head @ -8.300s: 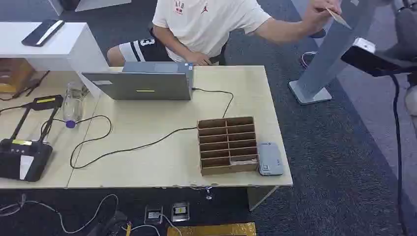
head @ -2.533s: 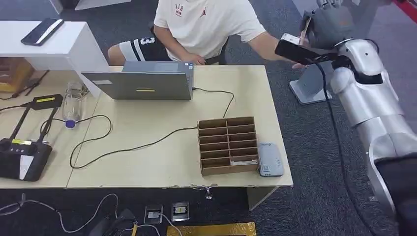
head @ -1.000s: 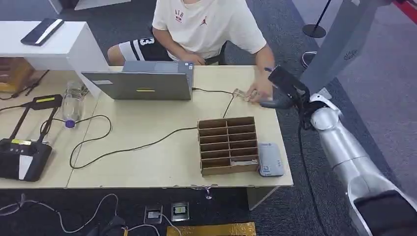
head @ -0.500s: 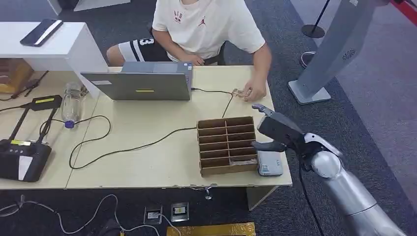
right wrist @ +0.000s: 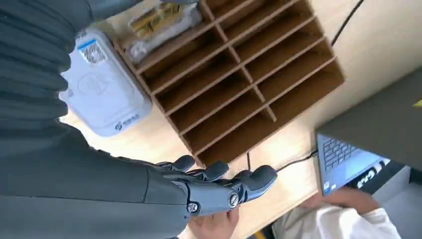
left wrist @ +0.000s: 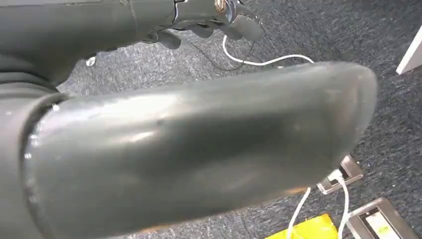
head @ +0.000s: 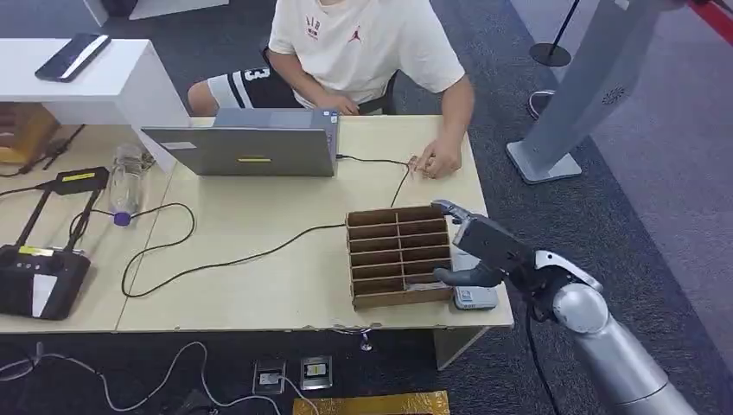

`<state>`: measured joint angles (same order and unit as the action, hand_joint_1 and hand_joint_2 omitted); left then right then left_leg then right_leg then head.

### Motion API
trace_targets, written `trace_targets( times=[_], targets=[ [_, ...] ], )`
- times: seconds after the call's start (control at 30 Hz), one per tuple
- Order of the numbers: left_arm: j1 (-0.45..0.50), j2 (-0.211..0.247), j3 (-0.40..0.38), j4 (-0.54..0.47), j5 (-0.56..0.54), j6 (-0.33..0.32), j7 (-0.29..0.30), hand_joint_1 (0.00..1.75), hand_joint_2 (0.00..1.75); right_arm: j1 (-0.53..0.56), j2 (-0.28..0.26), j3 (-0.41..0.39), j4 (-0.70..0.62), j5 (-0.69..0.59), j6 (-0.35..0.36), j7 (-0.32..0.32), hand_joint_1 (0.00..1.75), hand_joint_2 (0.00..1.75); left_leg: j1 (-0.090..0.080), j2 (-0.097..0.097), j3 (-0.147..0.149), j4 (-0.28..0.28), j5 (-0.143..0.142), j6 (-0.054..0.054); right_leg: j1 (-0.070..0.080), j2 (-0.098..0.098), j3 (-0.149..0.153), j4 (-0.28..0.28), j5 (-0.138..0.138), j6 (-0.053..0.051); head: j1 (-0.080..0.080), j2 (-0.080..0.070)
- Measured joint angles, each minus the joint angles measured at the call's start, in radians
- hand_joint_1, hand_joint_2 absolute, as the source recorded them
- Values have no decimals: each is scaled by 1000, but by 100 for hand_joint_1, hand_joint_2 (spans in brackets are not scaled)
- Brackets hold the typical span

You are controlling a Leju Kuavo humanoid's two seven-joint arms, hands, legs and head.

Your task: Pass the card to the sensor for recognition and then transmit it.

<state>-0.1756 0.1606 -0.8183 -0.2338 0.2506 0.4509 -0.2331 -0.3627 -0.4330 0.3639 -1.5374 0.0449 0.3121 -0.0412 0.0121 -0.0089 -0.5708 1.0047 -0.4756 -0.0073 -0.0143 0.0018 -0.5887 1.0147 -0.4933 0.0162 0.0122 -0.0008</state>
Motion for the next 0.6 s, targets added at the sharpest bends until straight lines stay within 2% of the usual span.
trace_targets(
  times=[0.23, 0.43, 0.6],
  targets=[
    [0, 2, 0, 0, -3, 0, 0, 0, 0, 30, -10, -18, -76, -28, 18, 37, 0, 175, 0, 0, 0, 0, 0, 0, 0, 0, 0, 0, 0, 0, 0, 0],
    [0, 6, 0, 0, -3, 0, 0, 0, 0, 84, -33, -14, -161, 79, 29, 105, 0, 175, 0, 0, 0, 0, 0, 0, 0, 0, 0, 0, 0, 0, 0, 0],
    [0, 7, 0, 0, -6, 3, 0, 0, 0, 114, -45, -3, -196, 250, -32, 106, 0, 175, 0, 0, 0, 0, 0, 0, 0, 0, 0, 0, 0, 0, 0, 0]
  ],
)
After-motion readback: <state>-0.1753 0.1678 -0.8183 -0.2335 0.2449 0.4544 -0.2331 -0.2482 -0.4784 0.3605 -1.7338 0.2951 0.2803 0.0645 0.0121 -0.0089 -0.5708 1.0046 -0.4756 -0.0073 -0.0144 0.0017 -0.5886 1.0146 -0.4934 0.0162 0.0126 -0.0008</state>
